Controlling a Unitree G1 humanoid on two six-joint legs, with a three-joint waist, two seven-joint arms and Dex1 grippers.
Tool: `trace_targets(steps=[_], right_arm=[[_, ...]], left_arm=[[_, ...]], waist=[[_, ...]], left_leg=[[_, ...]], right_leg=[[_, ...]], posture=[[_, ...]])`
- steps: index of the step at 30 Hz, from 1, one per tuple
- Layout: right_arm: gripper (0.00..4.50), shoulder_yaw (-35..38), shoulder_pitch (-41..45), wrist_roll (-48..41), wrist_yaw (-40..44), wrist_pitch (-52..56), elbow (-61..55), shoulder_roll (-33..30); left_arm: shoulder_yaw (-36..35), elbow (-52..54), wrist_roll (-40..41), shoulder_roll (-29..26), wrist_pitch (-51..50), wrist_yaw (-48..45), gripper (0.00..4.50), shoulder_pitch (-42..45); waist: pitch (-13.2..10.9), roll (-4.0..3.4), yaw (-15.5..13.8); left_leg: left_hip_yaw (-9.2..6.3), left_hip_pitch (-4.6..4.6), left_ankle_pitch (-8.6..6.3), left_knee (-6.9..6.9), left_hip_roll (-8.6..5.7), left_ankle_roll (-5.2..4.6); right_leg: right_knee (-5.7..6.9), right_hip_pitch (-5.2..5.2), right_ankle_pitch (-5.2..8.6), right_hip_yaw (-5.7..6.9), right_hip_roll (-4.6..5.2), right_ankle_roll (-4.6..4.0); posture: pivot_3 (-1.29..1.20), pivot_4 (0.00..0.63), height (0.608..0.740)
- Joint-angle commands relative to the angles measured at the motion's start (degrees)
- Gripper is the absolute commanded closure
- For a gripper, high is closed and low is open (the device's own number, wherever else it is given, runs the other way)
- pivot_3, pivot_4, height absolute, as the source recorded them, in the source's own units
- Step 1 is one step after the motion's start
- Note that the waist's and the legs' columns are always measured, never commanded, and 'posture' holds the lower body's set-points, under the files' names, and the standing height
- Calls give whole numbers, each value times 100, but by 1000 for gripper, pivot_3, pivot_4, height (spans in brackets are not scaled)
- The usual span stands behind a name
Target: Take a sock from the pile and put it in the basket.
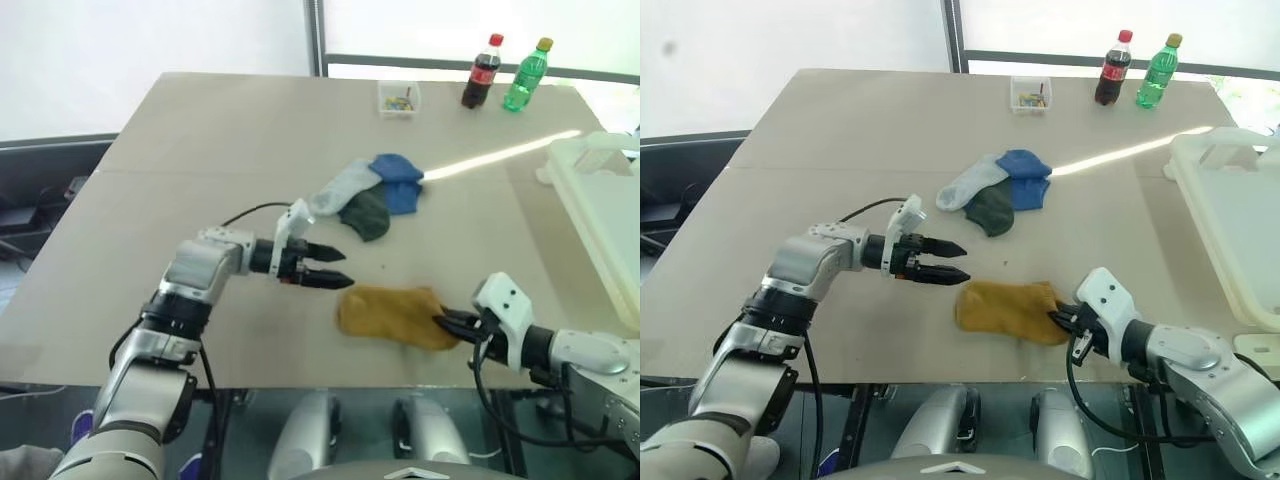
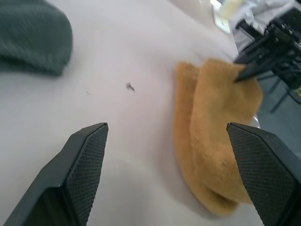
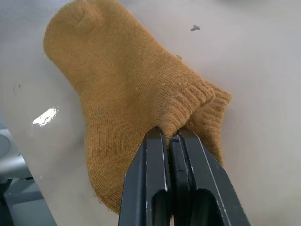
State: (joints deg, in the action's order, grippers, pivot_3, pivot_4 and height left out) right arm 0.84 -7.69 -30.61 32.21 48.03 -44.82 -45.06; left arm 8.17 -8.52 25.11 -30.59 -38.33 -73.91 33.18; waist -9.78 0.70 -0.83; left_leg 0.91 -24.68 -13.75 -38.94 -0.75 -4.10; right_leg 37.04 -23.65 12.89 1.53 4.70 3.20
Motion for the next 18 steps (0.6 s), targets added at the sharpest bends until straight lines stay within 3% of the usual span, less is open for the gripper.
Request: trace_targets(steps=[1, 7, 9, 11, 12, 14, 17, 18], right_arm=[[4500, -52, -33, 239, 121, -233, -96, -181], [4500, -325, -3, 822, 134, -900, 325, -82], [4500, -337, -15, 868, 187, -1012, 406, -33], [4500, -314, -39, 965, 194, -1165, 446, 3], [4500, -305, -51, 974, 233, -1213, 464, 8], [4500, -281, -63, 999, 290, -1317, 508, 36], [4500, -216, -76, 928, 382, -1378, 565, 115], [4500, -159, -59, 863, 417, -1343, 597, 130]], left_arm=[[-388, 1027, 642, 262, 93, 120, 251, -407], [-31, 1483, 451, 604, 563, 460, 251, -1093], [89, 1412, 274, 694, 800, 603, 745, -1169], [197, 1357, 152, 749, 940, 688, 853, -1228], [260, 1336, 102, 756, 1004, 701, 1225, -1256], [386, 1255, -8, 764, 1107, 707, 1494, -1306], [571, 1012, -295, 762, 1312, 809, 2534, -1335], [653, 888, -417, 756, 1314, 872, 3144, -1321]], waist=[[0, 0, -1], [2, -2, -10], [2, -2, -12], [3, -2, -11], [3, -2, -10], [3, -2, -8], [3, -3, -8], [3, -2, -7]], left_leg=[[0, -1, 0, -1, 0, 0], [-4, 7, 0, -2, -1, 1], [-3, 6, 0, -5, -2, 0], [-3, 5, 0, -10, -3, 0], [0, 5, 0, -11, -4, 0], [0, 5, 0, -12, -3, 0], [0, 6, 0, -12, -1, 0], [-1, 6, 0, -12, -1, -1]], right_leg=[[-1, 0, 0, -2, 8, 0], [0, 7, 3, -2, 25, -5], [1, 7, 3, 3, 21, -5], [2, 7, 2, 7, 12, -5], [2, 7, 2, 4, 3, -5], [2, 7, 1, 3, 2, -4], [3, 7, 1, 3, -2, -3], [3, 7, 1, 4, -3, -4]], posture=[[0, 150, 729], [0, 150, 729], [0, 150, 729], [0, 150, 729], [0, 150, 729], [0, 150, 729], [0, 150, 729], [0, 150, 729]])
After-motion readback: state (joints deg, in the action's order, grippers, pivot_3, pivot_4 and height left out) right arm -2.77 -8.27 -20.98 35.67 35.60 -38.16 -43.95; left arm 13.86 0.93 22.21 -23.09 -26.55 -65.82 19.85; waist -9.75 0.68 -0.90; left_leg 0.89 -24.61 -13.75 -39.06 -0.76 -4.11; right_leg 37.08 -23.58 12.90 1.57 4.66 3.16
